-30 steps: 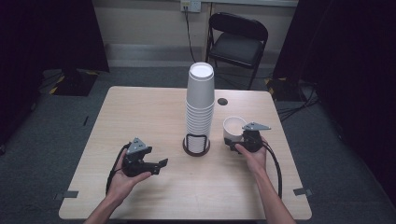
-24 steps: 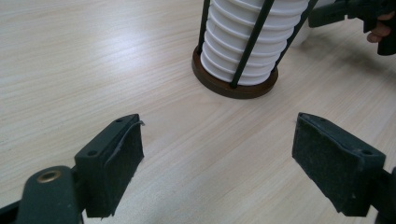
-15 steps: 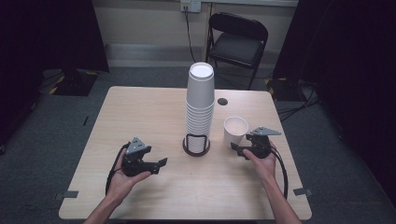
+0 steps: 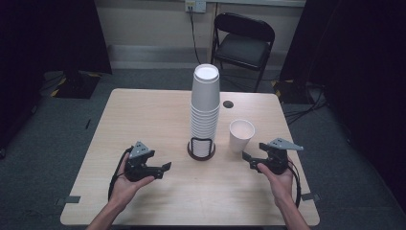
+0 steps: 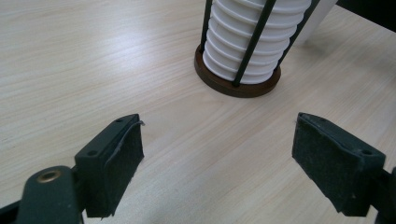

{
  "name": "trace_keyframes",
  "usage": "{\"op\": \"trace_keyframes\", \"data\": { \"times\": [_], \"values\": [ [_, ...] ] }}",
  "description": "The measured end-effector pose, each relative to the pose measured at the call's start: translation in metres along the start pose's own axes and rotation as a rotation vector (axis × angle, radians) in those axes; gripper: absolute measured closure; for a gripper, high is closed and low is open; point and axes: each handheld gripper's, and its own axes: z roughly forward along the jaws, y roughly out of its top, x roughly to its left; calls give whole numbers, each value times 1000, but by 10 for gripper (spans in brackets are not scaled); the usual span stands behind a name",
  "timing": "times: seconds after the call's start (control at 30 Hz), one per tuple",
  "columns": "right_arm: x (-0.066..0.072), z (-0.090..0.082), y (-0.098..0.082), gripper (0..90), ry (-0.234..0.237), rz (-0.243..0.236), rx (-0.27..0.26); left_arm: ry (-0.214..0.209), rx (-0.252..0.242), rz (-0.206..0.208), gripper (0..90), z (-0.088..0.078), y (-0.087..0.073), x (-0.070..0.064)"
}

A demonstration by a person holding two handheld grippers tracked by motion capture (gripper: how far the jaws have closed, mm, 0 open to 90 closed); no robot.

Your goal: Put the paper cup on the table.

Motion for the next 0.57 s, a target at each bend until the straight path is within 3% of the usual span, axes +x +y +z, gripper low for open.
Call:
{"op": "trace_keyframes", "data": {
  "times": [0.27,0.37,0.47,0.57],
  "values": [
    [16,-20,-5,147,-20,19,-47,-8,-1,4,162,1,-1,-2],
    [22,-21,-15,147,-21,41,-45,-7,3,12,162,3,-1,-3],
    [27,-23,-20,147,-39,19,-36,19,-23,17,158,2,-3,-5],
    [26,-20,-22,147,-41,24,-27,12,-20,4,159,3,-4,-4]
  ]
}}
